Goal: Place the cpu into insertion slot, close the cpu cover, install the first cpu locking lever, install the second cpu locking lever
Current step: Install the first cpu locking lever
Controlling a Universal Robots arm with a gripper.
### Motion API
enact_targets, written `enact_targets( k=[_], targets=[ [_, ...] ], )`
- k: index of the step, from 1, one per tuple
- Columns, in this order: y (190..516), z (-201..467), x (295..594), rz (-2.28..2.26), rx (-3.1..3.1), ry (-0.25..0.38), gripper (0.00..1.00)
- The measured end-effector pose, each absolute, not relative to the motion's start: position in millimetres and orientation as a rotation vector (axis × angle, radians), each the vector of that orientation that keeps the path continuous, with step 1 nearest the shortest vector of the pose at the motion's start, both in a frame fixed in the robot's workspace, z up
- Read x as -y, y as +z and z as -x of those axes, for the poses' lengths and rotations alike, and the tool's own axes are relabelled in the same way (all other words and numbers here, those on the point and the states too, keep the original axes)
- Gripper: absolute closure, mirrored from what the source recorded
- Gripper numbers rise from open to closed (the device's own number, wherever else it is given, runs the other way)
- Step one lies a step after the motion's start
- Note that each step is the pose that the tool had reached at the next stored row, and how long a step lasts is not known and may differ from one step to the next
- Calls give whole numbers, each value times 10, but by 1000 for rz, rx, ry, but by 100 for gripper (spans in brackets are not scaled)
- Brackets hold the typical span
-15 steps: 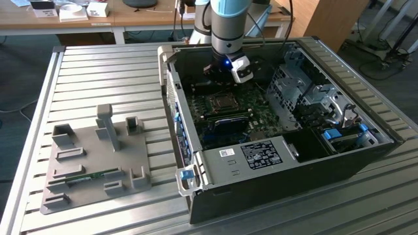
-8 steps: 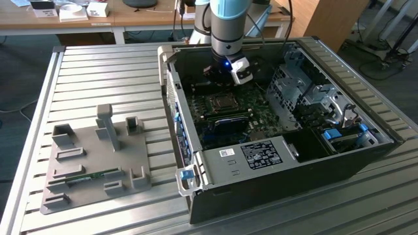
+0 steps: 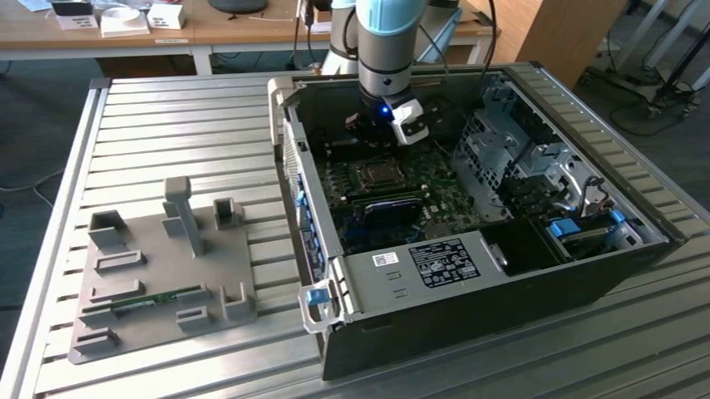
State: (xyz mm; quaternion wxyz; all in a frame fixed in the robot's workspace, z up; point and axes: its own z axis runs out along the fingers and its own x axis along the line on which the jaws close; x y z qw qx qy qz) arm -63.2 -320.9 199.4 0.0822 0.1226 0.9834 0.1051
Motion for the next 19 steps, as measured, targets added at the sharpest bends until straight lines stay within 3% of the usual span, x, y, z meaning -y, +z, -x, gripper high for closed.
enact_targets(
  k=[19],
  targets=[
    [1968,633,3186,-392,-2932,312,89]
  ],
)
